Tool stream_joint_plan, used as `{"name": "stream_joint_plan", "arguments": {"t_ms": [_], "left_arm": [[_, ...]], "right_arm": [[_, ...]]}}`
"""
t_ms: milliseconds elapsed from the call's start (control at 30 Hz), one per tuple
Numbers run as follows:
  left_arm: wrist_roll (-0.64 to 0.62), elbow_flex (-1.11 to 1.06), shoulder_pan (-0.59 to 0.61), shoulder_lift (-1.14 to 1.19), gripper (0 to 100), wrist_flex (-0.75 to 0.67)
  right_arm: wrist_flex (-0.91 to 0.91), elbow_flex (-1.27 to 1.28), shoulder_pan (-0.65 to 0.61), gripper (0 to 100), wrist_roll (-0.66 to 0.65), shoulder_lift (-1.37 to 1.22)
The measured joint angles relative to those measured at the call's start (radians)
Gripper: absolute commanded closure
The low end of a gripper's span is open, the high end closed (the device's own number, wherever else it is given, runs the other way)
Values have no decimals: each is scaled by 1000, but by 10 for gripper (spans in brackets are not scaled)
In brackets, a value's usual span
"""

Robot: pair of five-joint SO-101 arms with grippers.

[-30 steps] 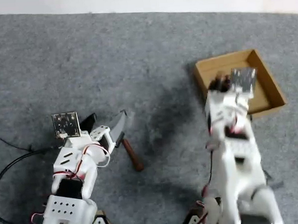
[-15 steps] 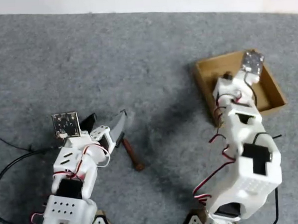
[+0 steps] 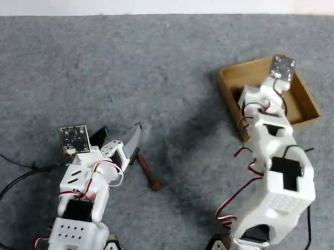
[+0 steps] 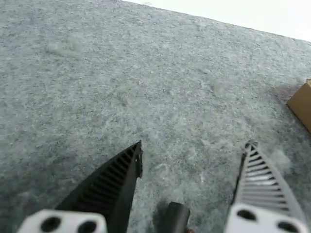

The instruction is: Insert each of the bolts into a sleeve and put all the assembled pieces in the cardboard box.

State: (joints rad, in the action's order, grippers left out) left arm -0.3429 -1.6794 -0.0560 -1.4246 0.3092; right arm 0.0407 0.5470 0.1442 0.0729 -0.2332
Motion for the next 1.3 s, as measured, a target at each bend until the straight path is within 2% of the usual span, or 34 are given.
{"name": "stream_joint_plan", "arguments": {"t_ms": [167, 433, 600, 700, 800, 1067, 1200, 1300], "left_arm": [[0, 0, 0, 0, 695, 0], [0, 0, 5, 0, 695, 0], [-34, 0, 114, 0, 695, 0], [-92, 2, 173, 0, 695, 0], [-110, 2, 213, 0, 695, 0], [-118, 3, 301, 0, 695, 0], [-121, 3, 330, 0, 695, 0], [-169, 3, 354, 0, 695, 0]], "right_arm": [[-2, 138, -74, 710, 0, 164], [-2, 459, -358, 710, 0, 552], [-21, 621, -532, 710, 0, 783], [-127, 664, -631, 710, 0, 864], [-212, 664, -740, 710, 0, 891], [-219, 660, -907, 710, 0, 878], [-219, 608, -988, 710, 5, 741], [-219, 508, -1054, 710, 40, 585]]}}
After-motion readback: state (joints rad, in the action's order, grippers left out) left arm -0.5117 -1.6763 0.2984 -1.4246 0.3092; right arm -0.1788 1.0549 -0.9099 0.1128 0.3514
